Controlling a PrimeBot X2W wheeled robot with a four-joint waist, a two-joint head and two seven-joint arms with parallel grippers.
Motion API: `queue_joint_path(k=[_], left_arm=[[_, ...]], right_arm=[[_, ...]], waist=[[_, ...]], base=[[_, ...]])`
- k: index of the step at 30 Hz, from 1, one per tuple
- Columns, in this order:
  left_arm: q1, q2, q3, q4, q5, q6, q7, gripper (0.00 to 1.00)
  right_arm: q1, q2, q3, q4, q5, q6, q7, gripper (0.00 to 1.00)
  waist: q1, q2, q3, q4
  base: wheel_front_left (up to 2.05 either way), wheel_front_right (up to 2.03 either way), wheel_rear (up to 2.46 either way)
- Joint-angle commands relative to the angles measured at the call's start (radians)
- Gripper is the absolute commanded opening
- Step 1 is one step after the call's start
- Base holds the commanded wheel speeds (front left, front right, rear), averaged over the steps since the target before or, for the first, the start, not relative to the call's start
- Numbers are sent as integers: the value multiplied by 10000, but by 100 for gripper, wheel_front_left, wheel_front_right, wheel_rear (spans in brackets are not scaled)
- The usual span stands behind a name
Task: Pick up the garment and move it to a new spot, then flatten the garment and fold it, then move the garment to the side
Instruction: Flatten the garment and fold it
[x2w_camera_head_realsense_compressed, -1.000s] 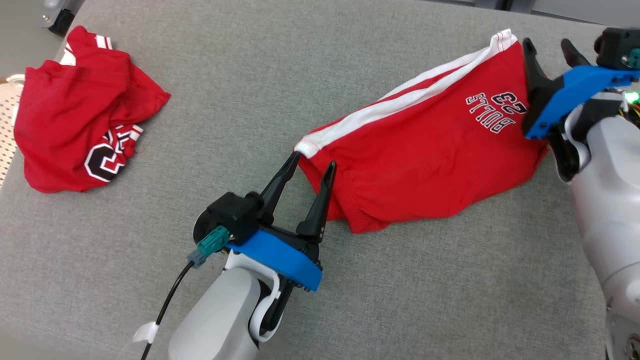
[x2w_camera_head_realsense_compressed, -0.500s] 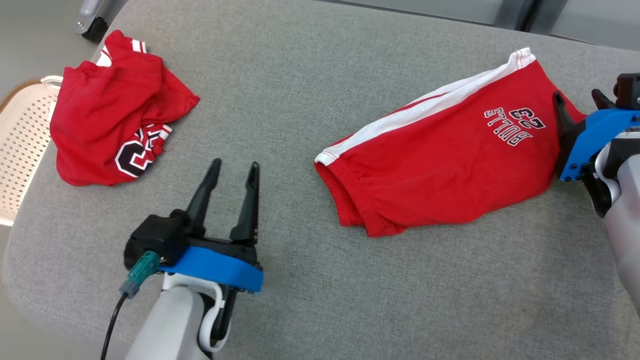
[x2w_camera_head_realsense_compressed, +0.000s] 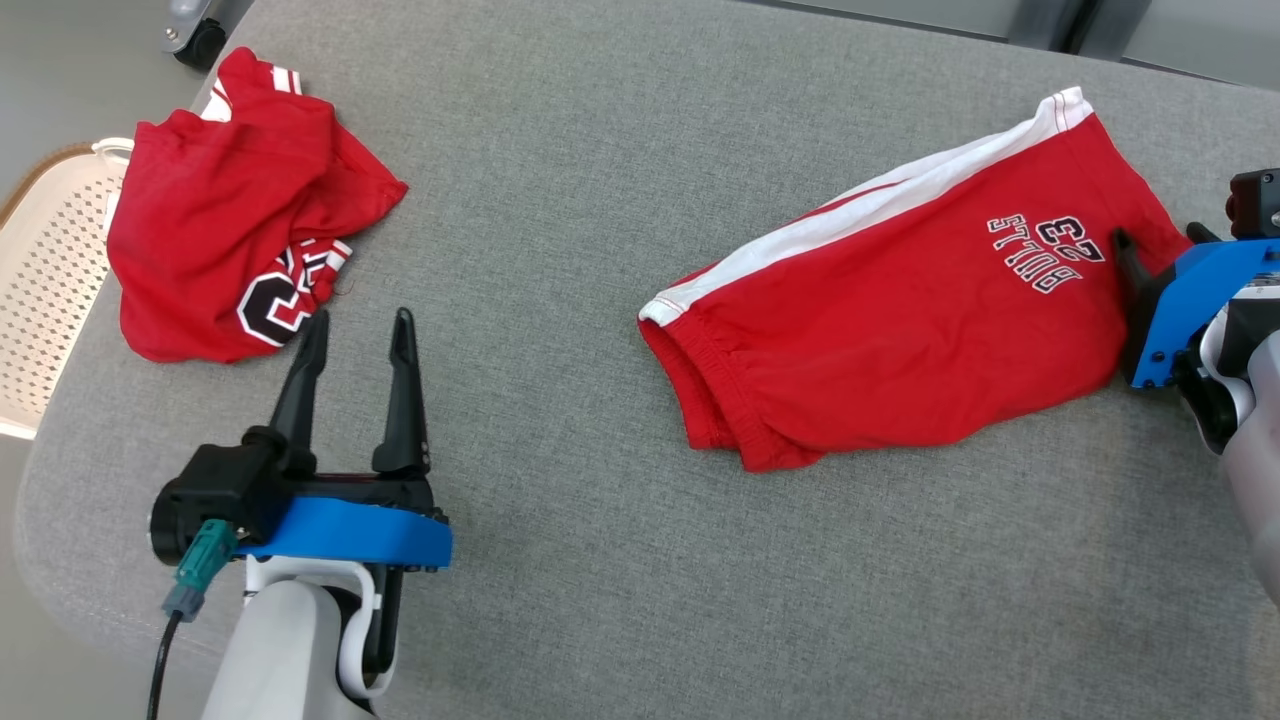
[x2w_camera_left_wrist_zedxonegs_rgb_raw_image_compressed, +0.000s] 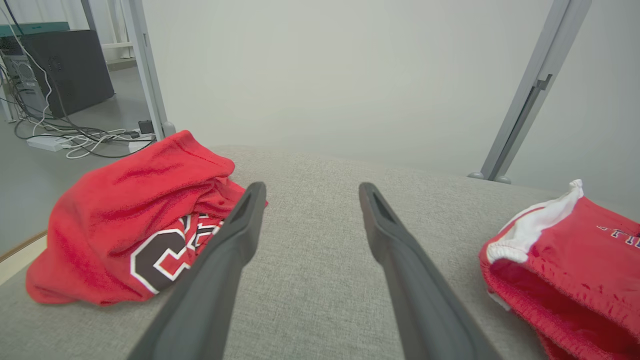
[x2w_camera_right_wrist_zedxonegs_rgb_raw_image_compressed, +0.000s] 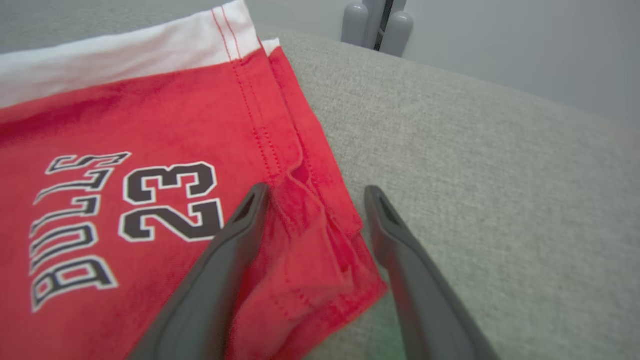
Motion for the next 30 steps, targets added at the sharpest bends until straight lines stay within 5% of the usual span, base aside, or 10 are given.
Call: queue_joint_path(k=[1,2,3,5,6,16,30], left_arm=[[98,-37,194,-77,147,59,-30,100],[136,-45,280,-79,188,56,-30,100],[179,-53,346,-103,250,56,-30,100],[231,-53,405,-127,354,84,-30,100],[229,-55,413,-124,382,73,-30,100],[446,-50,484,-128,617,241,-30,100],[1252,-51,1115,-348,1237,250,-30,100]], right_arm=[[213,-41,94,102,104,1,235,100],[278,23,149,125,161,1,404,100],[349,99,202,153,229,1,590,87],[450,216,305,185,393,3,875,15],[479,268,356,164,509,3,950,0],[778,477,691,-481,1429,1,548,0],[3034,310,1188,-2272,3676,1,-647,0]], waist=[[0,0,5,-14],[0,0,2,-24],[0,0,-3,-33],[0,0,-7,-57],[0,0,-8,-72],[0,0,-402,-527],[0,0,-1526,-2233]], base=[[0,0,0],[0,0,0],[0,0,0],[0,0,0],[0,0,0],[0,0,0],[0,0,0]])
